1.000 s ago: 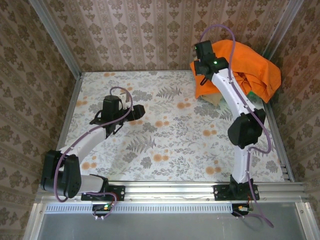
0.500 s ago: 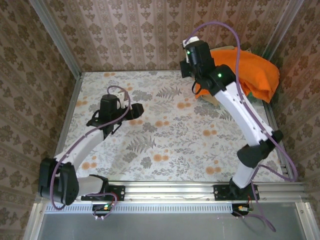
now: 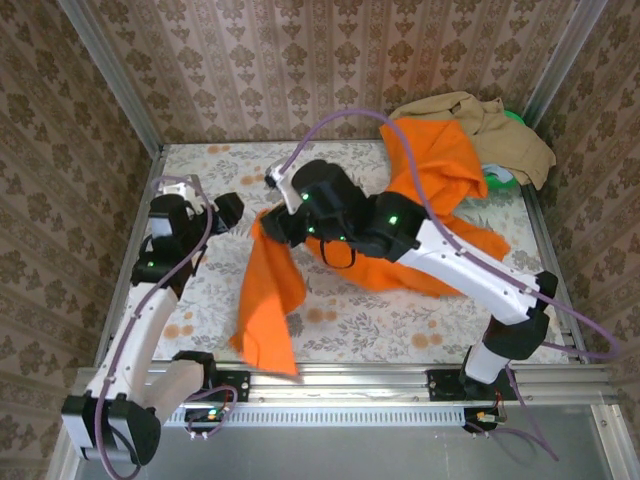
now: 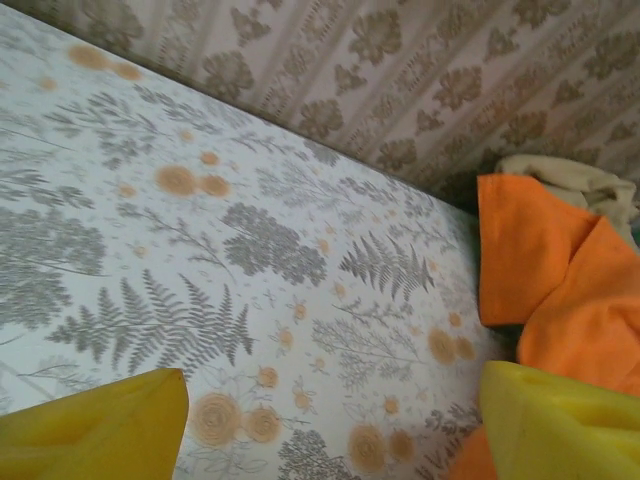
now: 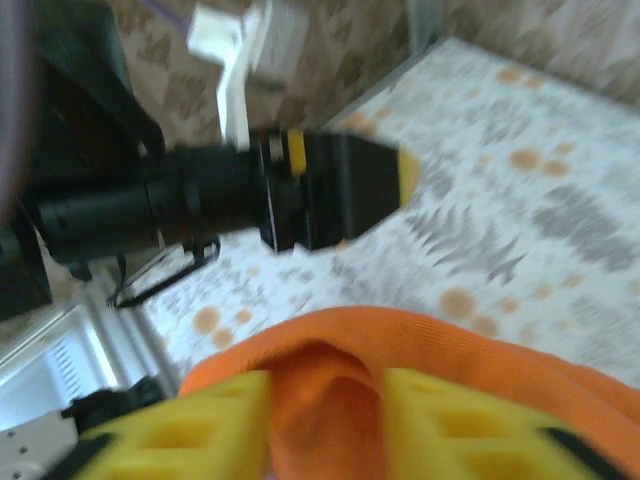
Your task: Fold and stack the trousers
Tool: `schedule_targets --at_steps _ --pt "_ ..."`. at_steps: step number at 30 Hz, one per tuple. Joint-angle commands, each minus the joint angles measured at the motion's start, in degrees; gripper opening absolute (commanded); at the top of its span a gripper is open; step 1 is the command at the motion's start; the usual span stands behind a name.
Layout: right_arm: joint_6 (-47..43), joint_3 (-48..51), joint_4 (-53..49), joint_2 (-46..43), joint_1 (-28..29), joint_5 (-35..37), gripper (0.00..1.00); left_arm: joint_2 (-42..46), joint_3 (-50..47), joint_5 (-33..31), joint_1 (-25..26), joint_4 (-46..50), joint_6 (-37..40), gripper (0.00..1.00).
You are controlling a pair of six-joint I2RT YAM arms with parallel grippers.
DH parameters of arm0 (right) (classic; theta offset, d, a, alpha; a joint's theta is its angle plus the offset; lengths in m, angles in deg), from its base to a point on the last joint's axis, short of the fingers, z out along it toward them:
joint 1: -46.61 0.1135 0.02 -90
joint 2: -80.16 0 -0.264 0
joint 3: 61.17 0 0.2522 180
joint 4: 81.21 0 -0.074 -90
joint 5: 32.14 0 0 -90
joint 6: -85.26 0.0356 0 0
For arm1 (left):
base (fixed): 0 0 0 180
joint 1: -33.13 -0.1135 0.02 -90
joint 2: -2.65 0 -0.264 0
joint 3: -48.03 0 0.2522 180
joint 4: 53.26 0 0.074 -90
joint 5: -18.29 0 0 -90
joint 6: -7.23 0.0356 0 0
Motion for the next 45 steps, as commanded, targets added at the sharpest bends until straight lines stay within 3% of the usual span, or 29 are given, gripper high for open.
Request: schedule_targets --at_steps 1,9,13,14,17,21,25,29,31,33,35,37,45 --pt "5.37 6.01 1.57 -1.38 -1.49 -0.61 0.67 2.35 -1.17 -2.93 -1.67 4.48 -1.96 0.78" --pt "11.67 24.60 -2.88 -18.07 -18.70 5.75 0.72 -0.61 -0.98 -1.69 -1.11 7.90 -0.97 0.78" --pt "14.66 39.59 1.59 -24.47 -33.29 7.71 0.82 -7.72 0.44 -2.64 5.39 9.00 1.76 0.76" --pt "14.46 41.34 2.87 -23.86 -36.00 8.03 0.88 -9.56 0.61 -3.99 7.70 9.06 2.35 0.76" --pt "13.00 41.03 5.71 -15.22 -43.86 4.88 0.91 -15.84 -1.41 -3.28 12.24 6.56 -0.46 0.76" --pt "13.59 34.32 8.67 -1.60 -49.67 4.93 0.92 -17.63 -7.05 -5.42 12.79 5.28 -5.07 0.79" --pt "12.59 22.88 6.74 10.02 -51.53 4.78 0.88 -15.28 -10.54 -8.50 12.82 7.87 -6.16 0.82" --pt "12.54 17.12 6.79 16.15 -52.80 1.23 0.76 -13.53 -12.50 -13.61 12.24 11.29 -6.25 0.82" --pt "11.78 15.40 6.78 17.36 -52.88 0.65 0.63 -13.60 -14.60 -13.78 11.56 9.53 -6.83 0.74" --pt "10.94 14.20 6.57 17.85 -52.89 -0.05 0.40 -14.42 -16.31 -12.71 9.95 7.63 -7.25 0.52" --pt "10.21 13.75 6.85 17.36 -52.85 -0.53 0.15 -15.14 -16.98 -12.46 8.13 6.22 -6.93 0.18" --pt "9.75 13.96 6.86 15.95 -52.65 -1.44 0.01 -15.12 -16.24 -12.11 6.97 5.89 -5.67 0.01" --pt "9.73 18.82 10.12 7.25 -51.23 -1.71 0.00 -10.76 -6.45 -16.47 6.39 12.08 0.31 0.00"
